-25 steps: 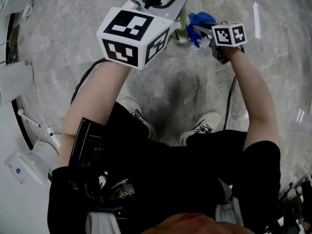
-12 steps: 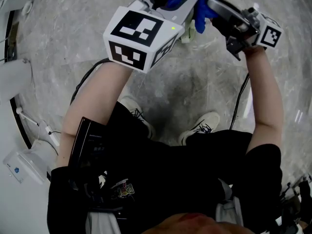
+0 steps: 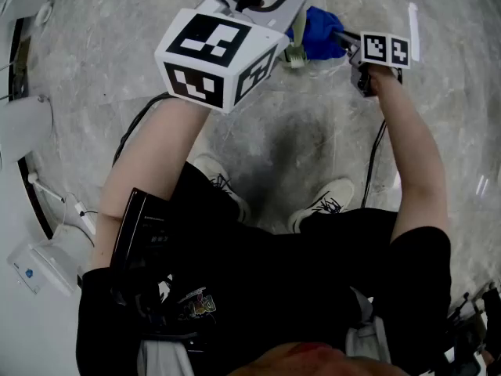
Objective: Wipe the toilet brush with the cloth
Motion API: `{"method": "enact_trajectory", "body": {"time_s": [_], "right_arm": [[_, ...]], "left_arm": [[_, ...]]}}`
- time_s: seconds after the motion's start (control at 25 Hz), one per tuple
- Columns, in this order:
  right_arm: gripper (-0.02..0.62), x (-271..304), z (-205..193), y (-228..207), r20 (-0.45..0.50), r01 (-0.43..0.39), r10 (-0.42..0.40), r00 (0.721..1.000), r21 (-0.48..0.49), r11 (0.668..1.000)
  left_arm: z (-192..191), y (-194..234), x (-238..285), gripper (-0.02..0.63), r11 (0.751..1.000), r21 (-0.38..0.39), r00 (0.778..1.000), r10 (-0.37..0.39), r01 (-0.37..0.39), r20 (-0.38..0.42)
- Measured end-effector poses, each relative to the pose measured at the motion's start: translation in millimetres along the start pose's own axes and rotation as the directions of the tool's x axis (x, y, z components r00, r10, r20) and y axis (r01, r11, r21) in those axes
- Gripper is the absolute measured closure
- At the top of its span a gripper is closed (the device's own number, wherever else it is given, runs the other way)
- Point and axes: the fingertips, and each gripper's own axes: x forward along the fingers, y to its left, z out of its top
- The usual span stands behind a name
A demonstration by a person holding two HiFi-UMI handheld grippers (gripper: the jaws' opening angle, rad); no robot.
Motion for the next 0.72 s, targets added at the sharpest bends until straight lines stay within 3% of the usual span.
{"method": "enact_trajectory", "body": {"time_s": [0.08,0.16,0.24,0.32,0.4,0.48,0.56,0.64,0.72], "right_arm": [[0.506,-15.1,37.1,6.4,0.173,-0.044,0.032,0.984,0.067,0.997],[0.506,-20.4,63.0,28.6,0.240,-0.066,0.069,0.968,-0.020,0.998],[0.505,-5.2,66.1,47.5,0.169,0.001,0.033,0.985,-0.199,0.980],[0.505,19.7,58.4,65.1,0.075,0.000,0.024,0.997,-0.304,0.953],[0.505,39.8,51.1,94.0,0.021,-0.118,0.131,0.991,-0.305,0.945],[0.505,49.8,45.7,128.1,0.002,-0.263,0.276,0.961,-0.296,0.918],[0.505,53.1,45.0,145.2,0.005,-0.327,0.344,0.939,-0.294,0.898],[0.505,53.6,49.1,124.9,0.034,-0.242,0.262,0.964,-0.291,0.926],[0.506,45.7,52.8,75.4,0.079,-0.073,0.094,0.992,-0.241,0.968]], "left_arm": [[0.7,0.7,-1.2,0.488,1.000,0.000,1.000,0.001,-0.001,0.002],[2.3,1.5,-2.1,0.488,1.000,0.003,1.000,-0.001,0.001,0.003],[5.4,2.6,-2.8,0.488,1.000,0.005,1.000,-0.003,0.003,0.005],[9.7,3.3,-3.2,0.488,1.000,0.003,1.000,-0.002,0.001,0.016],[11.2,2.8,-3.7,0.488,1.000,0.002,1.000,0.002,-0.002,0.023],[8.0,1.3,-3.9,0.488,1.000,0.000,1.000,0.004,-0.004,0.018],[3.7,-0.3,-3.5,0.488,1.000,0.000,1.000,0.003,-0.003,0.012],[0.4,-1.3,-3.7,0.488,1.000,0.001,1.000,-0.001,0.001,0.008],[-2.0,-0.9,-4.5,0.488,1.000,0.000,1.000,0.000,0.000,0.005]]}}
